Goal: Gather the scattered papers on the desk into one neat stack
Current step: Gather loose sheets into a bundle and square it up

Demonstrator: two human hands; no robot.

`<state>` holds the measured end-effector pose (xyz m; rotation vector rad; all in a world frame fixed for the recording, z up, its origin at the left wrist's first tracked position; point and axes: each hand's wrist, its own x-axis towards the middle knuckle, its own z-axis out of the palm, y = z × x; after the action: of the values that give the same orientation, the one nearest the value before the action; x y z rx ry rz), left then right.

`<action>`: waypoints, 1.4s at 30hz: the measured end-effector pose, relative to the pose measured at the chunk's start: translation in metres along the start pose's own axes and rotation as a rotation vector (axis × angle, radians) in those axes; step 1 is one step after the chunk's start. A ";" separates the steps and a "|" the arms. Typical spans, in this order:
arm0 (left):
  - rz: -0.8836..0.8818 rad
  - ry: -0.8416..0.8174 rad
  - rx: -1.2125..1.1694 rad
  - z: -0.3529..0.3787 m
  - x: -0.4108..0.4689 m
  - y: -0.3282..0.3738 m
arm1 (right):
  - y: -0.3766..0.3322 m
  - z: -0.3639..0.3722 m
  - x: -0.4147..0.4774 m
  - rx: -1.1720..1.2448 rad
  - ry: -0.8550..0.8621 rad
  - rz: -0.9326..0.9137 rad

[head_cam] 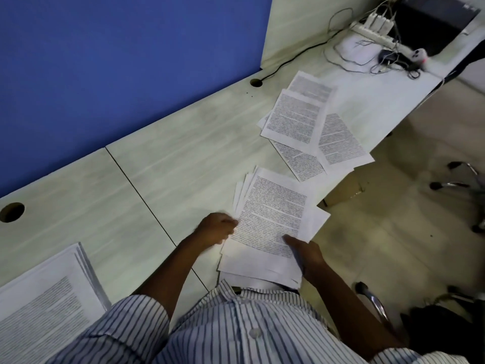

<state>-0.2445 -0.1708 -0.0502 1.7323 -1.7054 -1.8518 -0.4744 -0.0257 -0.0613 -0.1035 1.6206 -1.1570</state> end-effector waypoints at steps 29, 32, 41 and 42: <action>0.448 0.534 -0.716 -0.124 -0.096 0.077 | -0.164 0.164 -0.047 -0.456 -0.428 -0.543; 0.533 0.598 -0.840 -0.141 -0.113 0.096 | -0.168 0.170 -0.051 -0.334 -0.348 -0.564; 0.840 0.561 -1.021 -0.159 -0.160 0.150 | -0.191 0.228 -0.093 0.576 -0.715 -0.100; 0.846 0.564 -1.031 -0.160 -0.163 0.152 | -0.197 0.235 -0.101 0.615 -0.757 -0.107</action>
<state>-0.1575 -0.2160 0.2058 0.7740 -0.7650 -1.2444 -0.3415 -0.2147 0.1645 -0.1997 0.5728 -1.4252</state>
